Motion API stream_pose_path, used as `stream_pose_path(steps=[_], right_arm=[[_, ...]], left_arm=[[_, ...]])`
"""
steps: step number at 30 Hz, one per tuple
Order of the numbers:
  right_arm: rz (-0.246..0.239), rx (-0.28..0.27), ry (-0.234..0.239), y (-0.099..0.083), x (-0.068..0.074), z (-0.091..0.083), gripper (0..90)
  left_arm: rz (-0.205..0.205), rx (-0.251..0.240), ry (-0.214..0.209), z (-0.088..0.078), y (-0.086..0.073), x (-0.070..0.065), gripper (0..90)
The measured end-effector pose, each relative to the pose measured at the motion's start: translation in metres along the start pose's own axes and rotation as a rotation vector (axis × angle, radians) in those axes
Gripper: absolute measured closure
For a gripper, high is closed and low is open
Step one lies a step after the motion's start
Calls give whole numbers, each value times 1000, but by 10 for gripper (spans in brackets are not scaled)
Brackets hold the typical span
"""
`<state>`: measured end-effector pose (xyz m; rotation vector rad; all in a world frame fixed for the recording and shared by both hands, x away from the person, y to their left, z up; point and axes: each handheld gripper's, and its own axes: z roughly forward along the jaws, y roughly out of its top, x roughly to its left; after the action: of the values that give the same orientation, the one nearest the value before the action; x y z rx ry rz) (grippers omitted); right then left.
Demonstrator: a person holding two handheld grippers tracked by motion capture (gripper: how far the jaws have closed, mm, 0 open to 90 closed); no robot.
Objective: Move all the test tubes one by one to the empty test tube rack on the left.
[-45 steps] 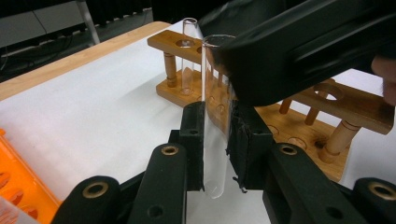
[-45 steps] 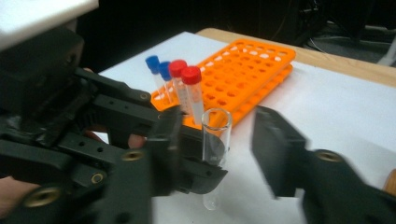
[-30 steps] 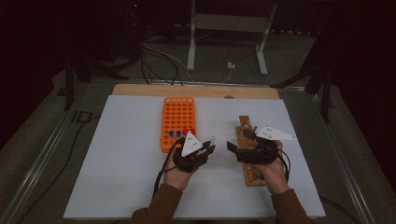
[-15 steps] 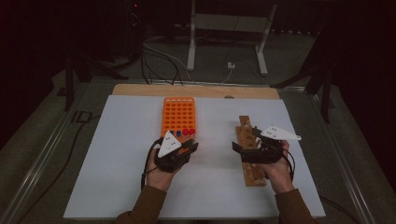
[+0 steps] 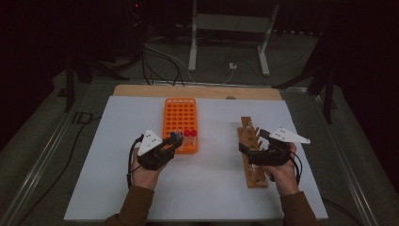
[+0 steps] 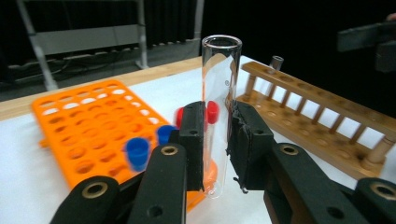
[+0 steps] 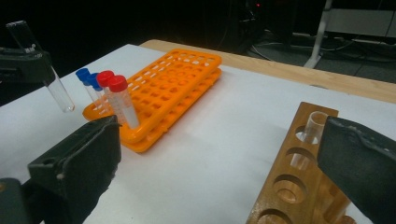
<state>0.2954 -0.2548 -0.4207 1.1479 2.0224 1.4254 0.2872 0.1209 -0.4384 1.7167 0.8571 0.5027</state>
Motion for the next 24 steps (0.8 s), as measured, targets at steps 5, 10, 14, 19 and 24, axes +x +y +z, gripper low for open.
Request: stream_pose_path(steps=[5,10,14,19,24], right_arm=[[-1,-6,5,-1,1,1,1],[6,-15,9,0,1,-1,1],[2,-14,9,0,1,0,1],[1,-14,13,0,1,0,2],[6,-19,13,0,0,0,1]], left_arm=[[-17,-5,41,-6,-5,12,762],[-19,-7,104,-9,-9,21,763],[-36,-11,141,-7,-11,30,763],[-36,2,173,2,-15,36,763],[-25,27,199,13,-17,41,763]])
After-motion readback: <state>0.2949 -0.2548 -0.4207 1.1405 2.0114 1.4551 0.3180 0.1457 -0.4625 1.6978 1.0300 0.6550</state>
